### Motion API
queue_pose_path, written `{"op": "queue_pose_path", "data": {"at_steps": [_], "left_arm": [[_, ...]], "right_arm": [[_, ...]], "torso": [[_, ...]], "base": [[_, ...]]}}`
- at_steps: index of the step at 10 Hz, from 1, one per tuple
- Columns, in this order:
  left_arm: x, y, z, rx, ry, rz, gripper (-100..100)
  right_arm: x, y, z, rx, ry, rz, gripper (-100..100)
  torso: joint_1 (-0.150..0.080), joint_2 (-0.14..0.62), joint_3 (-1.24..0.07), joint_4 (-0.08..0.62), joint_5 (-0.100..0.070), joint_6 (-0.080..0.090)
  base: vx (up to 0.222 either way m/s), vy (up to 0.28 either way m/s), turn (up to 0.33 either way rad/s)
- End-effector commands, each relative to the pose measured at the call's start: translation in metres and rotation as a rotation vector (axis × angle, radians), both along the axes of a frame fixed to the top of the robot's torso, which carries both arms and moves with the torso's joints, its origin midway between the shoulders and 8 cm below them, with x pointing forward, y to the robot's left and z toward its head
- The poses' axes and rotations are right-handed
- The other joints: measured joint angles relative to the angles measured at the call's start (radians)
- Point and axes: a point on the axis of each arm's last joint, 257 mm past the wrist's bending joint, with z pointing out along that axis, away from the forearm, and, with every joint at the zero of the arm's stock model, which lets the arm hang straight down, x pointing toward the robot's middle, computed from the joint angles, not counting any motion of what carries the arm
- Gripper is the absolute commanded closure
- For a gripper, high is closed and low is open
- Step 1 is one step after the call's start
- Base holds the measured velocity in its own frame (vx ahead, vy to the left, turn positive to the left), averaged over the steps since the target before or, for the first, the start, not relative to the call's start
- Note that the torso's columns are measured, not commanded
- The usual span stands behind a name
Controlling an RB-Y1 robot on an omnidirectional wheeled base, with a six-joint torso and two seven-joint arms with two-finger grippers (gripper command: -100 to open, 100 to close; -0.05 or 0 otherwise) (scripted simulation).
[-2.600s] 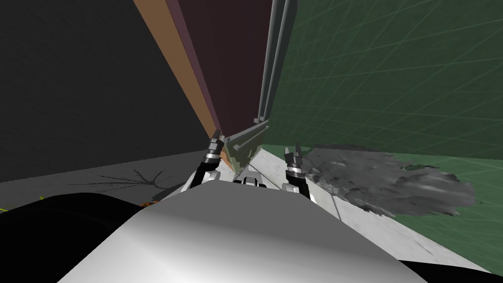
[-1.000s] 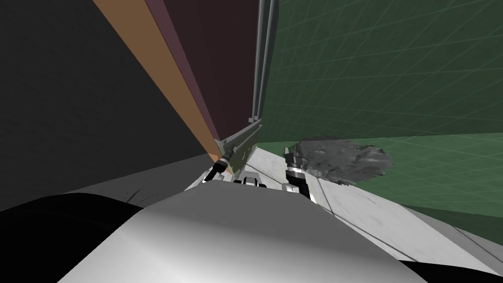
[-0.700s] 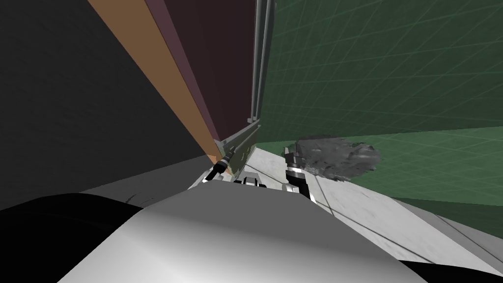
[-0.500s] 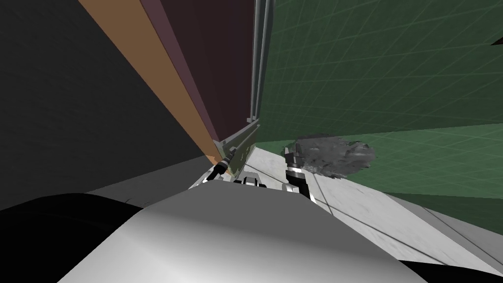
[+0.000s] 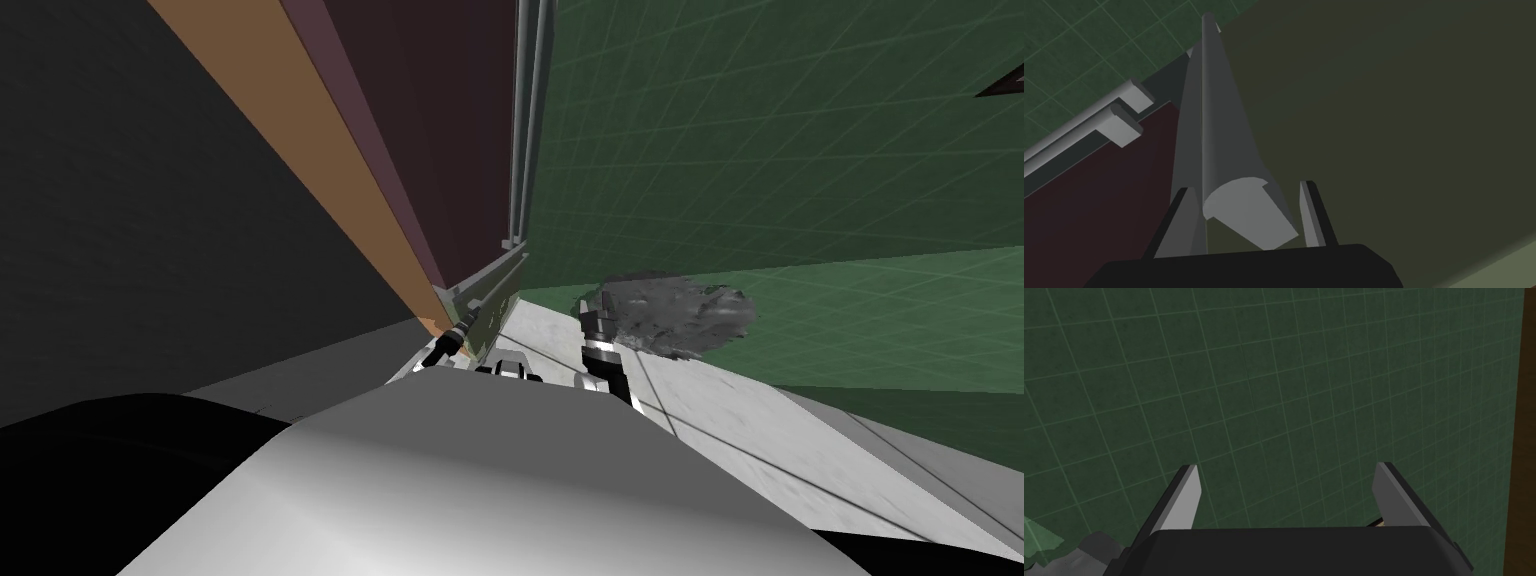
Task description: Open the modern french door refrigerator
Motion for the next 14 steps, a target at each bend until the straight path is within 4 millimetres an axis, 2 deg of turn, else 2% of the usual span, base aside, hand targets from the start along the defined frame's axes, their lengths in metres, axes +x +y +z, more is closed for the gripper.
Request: {"op": "queue_pose_path", "data": {"at_steps": [1, 5, 9, 10, 11, 14], "left_arm": [[-0.003, -0.004, 0.001, 0.0, 0.003, -0.002, 100], [-0.005, -0.01, 0.002, -0.003, 0.004, -0.006, 100], [-0.009, -0.016, -0.001, -0.001, 0.017, -0.009, 100], [-0.007, -0.016, 0.005, -0.003, 0.0, -0.01, 100], [-0.009, -0.019, 0.002, -0.004, 0.007, -0.012, 100], [-0.011, -0.023, -0.001, -0.001, 0.016, -0.014, 100]], "right_arm": [[0.0, 0.0, 0.0, 0.0, 0.0, 0.0, 0], [0.0, 0.0, 0.0, 0.0, 0.0, 0.0, 0], [0.0, 0.0, 0.0, 0.001, 0.0, 0.0, 0], [0.0, 0.0, 0.0, 0.0, 0.0, 0.0, 0], [0.0, 0.0, 0.0, 0.0, 0.0, 0.0, 0], [0.0, 0.0, 0.0, 0.0, 0.0, 0.0, 0]], "torso": [[-0.003, -0.001, 0.0, -0.004, 0.001, 0.0], [0.008, -0.006, -0.003, -0.001, 0.002, 0.001], [-0.002, -0.005, -0.002, -0.004, 0.001, 0.002], [0.0, -0.005, -0.002, -0.004, 0.002, 0.002], [0.008, -0.006, -0.003, -0.001, 0.002, 0.001], [-0.002, -0.007, -0.003, -0.004, 0.001, 0.004]], "base": [[-0.027, -0.183, 0.025], [-0.038, -0.145, 0.014], [-0.055, -0.199, 0.01], [-0.044, -0.107, 0.005], [-0.038, -0.117, 0.01], [-0.041, -0.184, 0.015]]}}
